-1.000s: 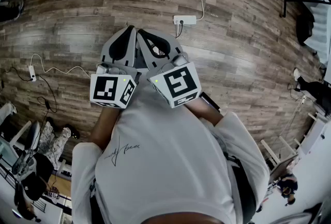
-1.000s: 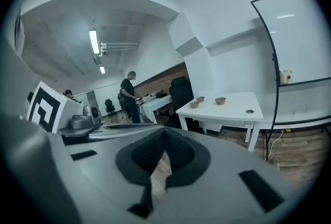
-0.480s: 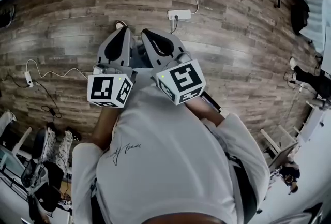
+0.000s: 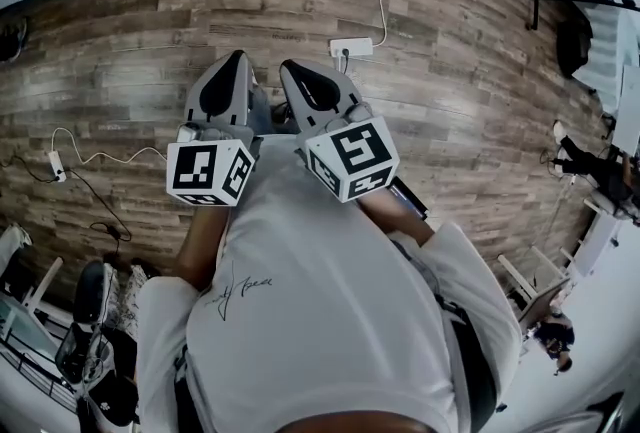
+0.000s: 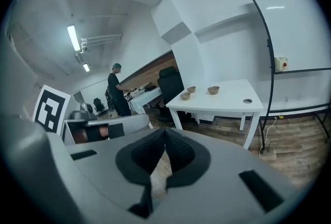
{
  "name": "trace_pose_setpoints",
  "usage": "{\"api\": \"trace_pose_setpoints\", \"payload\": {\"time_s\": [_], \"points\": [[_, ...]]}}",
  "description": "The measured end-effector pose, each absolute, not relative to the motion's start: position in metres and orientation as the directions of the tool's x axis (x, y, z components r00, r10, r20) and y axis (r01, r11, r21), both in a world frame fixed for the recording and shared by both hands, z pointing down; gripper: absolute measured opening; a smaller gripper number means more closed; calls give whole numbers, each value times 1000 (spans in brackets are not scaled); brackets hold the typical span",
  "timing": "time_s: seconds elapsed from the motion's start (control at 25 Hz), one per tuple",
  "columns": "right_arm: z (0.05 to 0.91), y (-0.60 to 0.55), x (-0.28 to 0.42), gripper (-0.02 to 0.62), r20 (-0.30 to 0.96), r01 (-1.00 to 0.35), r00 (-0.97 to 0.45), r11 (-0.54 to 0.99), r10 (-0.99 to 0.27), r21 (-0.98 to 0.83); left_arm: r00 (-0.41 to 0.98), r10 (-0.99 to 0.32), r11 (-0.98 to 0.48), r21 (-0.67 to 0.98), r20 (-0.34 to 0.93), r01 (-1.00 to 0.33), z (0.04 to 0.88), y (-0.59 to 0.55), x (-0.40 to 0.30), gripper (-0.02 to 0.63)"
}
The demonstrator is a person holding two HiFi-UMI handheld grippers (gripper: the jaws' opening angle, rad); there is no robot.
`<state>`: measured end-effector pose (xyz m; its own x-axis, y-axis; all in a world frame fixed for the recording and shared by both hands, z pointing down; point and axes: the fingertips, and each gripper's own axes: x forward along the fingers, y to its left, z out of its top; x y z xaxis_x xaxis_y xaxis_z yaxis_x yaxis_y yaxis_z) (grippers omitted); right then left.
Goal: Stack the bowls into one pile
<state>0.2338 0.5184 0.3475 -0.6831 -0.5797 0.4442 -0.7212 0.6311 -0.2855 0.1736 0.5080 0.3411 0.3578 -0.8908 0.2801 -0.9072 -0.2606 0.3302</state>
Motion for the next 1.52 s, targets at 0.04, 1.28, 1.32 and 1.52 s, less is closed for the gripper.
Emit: {"api": "trace_pose_setpoints", "payload": {"time_s": [0.04,1.28,1.32,1.52], "points": [[346,511,229,9,444,-723,-681,631,-582,-282,360,-892,-263,332,275,-906,340,501,168,3],[344,376,108,11,459,-775,-612,603,-644,-187,387,-881,-311,285,272,-907,332,373,47,3],[344,372,109,11,458,-775,-612,604,-645,-186,386,-881,-309,286,273,-907,332,370,47,3],[346,344,107,10,449,-768,-622,611,-642,-190,380,-883,-302,284,277,-910,335,346,46,3]]}}
